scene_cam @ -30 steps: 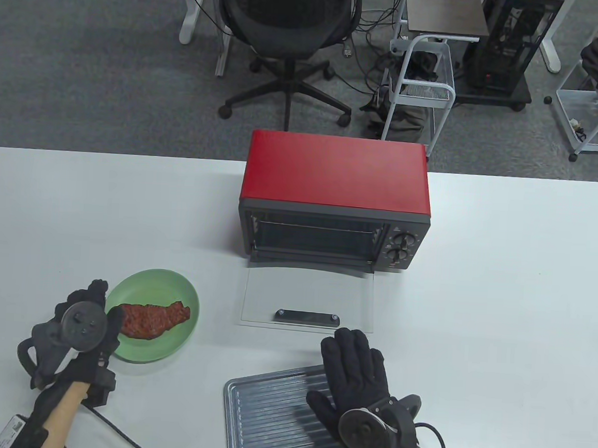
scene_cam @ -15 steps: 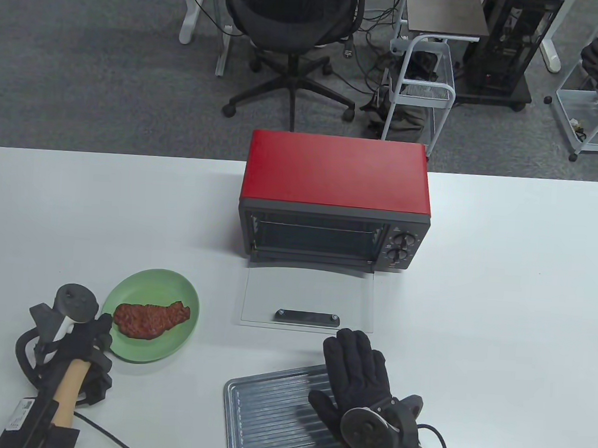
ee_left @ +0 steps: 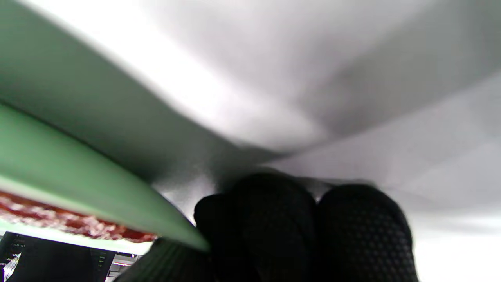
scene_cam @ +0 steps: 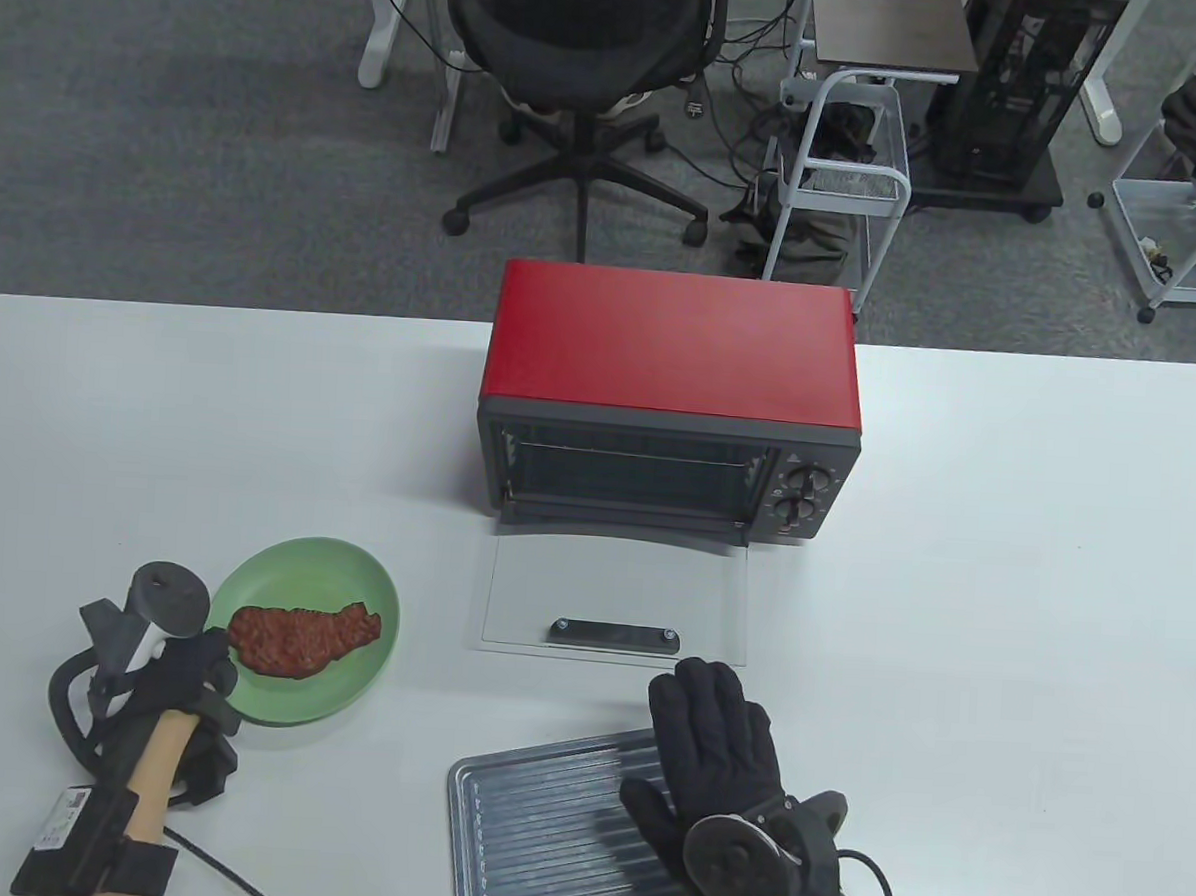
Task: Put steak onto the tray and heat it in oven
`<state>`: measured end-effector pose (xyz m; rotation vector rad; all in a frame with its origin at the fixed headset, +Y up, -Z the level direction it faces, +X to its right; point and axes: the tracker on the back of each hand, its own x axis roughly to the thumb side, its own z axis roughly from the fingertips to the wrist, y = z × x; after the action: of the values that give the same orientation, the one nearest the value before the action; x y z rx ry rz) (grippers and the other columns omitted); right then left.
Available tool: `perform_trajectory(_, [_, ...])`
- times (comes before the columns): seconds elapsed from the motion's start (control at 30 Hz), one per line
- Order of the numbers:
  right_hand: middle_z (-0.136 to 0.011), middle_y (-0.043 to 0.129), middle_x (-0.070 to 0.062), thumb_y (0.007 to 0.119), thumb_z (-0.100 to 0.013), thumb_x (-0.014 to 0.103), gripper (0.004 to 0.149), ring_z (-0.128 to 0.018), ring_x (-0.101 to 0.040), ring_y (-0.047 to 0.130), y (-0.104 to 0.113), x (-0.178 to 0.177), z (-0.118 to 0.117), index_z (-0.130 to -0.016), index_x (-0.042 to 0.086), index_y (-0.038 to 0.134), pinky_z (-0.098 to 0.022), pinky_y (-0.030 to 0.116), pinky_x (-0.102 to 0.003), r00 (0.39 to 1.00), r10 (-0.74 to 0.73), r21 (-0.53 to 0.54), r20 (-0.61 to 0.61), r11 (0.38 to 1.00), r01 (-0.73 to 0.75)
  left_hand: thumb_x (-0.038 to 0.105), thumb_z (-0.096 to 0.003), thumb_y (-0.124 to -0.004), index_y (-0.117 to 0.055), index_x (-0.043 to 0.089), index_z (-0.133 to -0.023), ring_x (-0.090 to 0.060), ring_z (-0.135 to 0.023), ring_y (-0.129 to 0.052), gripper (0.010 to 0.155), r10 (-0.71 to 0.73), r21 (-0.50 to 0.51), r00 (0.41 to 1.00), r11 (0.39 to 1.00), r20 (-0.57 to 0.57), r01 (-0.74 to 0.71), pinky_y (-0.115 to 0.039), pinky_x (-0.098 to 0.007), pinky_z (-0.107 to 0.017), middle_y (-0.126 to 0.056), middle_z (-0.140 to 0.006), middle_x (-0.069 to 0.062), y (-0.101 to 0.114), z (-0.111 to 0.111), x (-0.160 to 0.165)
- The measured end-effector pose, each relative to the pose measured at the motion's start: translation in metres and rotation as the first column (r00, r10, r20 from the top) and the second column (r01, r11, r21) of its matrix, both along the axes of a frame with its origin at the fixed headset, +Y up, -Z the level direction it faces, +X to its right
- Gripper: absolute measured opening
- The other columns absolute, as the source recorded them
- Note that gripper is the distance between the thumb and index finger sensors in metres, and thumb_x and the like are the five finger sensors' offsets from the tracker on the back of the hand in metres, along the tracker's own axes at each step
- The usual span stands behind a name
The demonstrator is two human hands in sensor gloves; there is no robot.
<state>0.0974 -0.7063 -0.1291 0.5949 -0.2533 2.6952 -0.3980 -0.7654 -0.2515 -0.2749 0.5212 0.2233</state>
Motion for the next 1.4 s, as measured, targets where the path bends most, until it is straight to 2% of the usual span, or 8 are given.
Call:
perform_trajectory(0.2, [-0.118,0.031,-0.024,0.071,-0.052,0.051,0.087,-0.105,-0.054,0.036,0.0,0.001,0.0,-0.114,0.006,0.03,-0.067,0.046,-0.072,1.0,-0.006,-0.001,0.0,1.0,0.006,0.037,-0.052,-0.067,-0.065,0.019,-0.101,-0.017,-0.053,-0.097,0.053,0.158,0.046,0.986,0.987,-0.048,-0.156,-0.089,-0.045,-0.048,-0.085,-0.079,-0.002,0.001,0.004,-0.006])
perform_trajectory(0.37, [-0.118,0.031,-0.025,0.07,-0.052,0.051,0.087,-0.105,-0.054,0.036,0.0,0.001,0.0,-0.114,0.007,0.03,-0.067,0.045,-0.072,1.0,-0.008,-0.002,0.002,1.0,0.008,0.037,-0.0522,-0.067,-0.063,0.019,-0.099,-0.012,-0.045,-0.104,0.05,0.248,0.063,0.968,0.967,-0.046,-0.245,-0.095,-0.038,-0.041,-0.084,-0.082,-0.003,-0.001,0.005,-0.011])
perform_trajectory(0.43, [-0.118,0.032,-0.025,0.07,-0.052,0.051,0.087,-0.105,-0.054,0.036,0.0,0.001,0.0,-0.114,0.006,0.03,-0.067,0.045,-0.072,1.0,-0.004,-0.004,0.002,1.0,0.004,0.035,-0.0524,-0.066,-0.062,0.016,-0.098,-0.011,-0.043,-0.107,0.05,0.279,0.074,0.959,0.958,-0.038,-0.276,-0.097,-0.037,-0.038,-0.087,-0.088,-0.006,-0.002,0.005,-0.012])
perform_trajectory(0.57, [-0.118,0.032,-0.024,0.07,-0.052,0.051,0.087,-0.105,-0.054,0.036,0.0,0.0,0.0,-0.114,0.006,0.03,-0.067,0.045,-0.072,1.0,-0.005,-0.007,0.001,1.0,0.005,0.034,-0.0517,-0.068,-0.063,0.013,-0.097,-0.011,-0.037,-0.111,0.05,0.289,0.095,0.957,0.954,-0.036,-0.285,-0.1,-0.035,-0.033,-0.097,-0.079,-0.004,-0.001,0.006,-0.013])
perform_trajectory(0.73, [-0.118,0.032,-0.024,0.07,-0.052,0.051,0.086,-0.105,-0.054,0.036,-0.001,0.0,-0.001,-0.114,0.007,0.03,-0.067,0.045,-0.072,1.0,-0.009,-0.009,0.004,1.0,0.009,0.028,-0.0508,-0.07,-0.057,0.009,-0.107,-0.016,-0.044,-0.105,0.061,0.333,0.078,0.943,0.94,-0.002,-0.332,-0.095,-0.041,-0.04,-0.091,-0.082,-0.009,-0.002,0.005,-0.012])
perform_trajectory(0.97, [-0.118,0.032,-0.024,0.07,-0.052,0.051,0.086,-0.105,-0.054,0.036,0.0,0.0,-0.001,-0.114,0.007,0.03,-0.067,0.045,-0.072,1.0,-0.009,-0.007,0.007,1.0,0.009,0.031,-0.0505,-0.068,-0.06,0.014,-0.105,-0.014,-0.041,-0.106,0.057,0.44,0.157,0.898,0.887,0.002,-0.435,-0.096,-0.04,-0.037,-0.087,-0.082,-0.011,0.002,0.013,-0.013])
perform_trajectory(1.13, [-0.118,0.031,-0.025,0.07,-0.052,0.051,0.086,-0.105,-0.054,0.036,0.0,0.0,-0.002,-0.114,0.007,0.03,-0.067,0.045,-0.072,1.0,-0.017,-0.004,0.01,1.0,0.017,0.03,-0.0496,-0.068,-0.06,0.012,-0.103,-0.014,-0.037,-0.107,0.057,0.465,0.266,0.88,0.84,0.095,-0.473,-0.097,-0.04,-0.034,-0.087,-0.08,-0.011,0.02,0.021,-0.002])
perform_trajectory(1.4, [-0.118,0.031,-0.025,0.069,-0.052,0.051,0.086,-0.105,-0.054,0.036,0.0,0.0,-0.003,-0.115,0.007,0.03,-0.067,0.044,-0.072,1.0,-0.021,-0.002,0.02,1.0,0.021,0.031,-0.0497,-0.069,-0.06,0.012,-0.103,-0.014,-0.036,-0.108,0.057,0.463,0.223,0.825,0.81,0.323,-0.542,-0.098,-0.04,-0.033,-0.087,-0.08,-0.011,0.05,0.04,0.051])
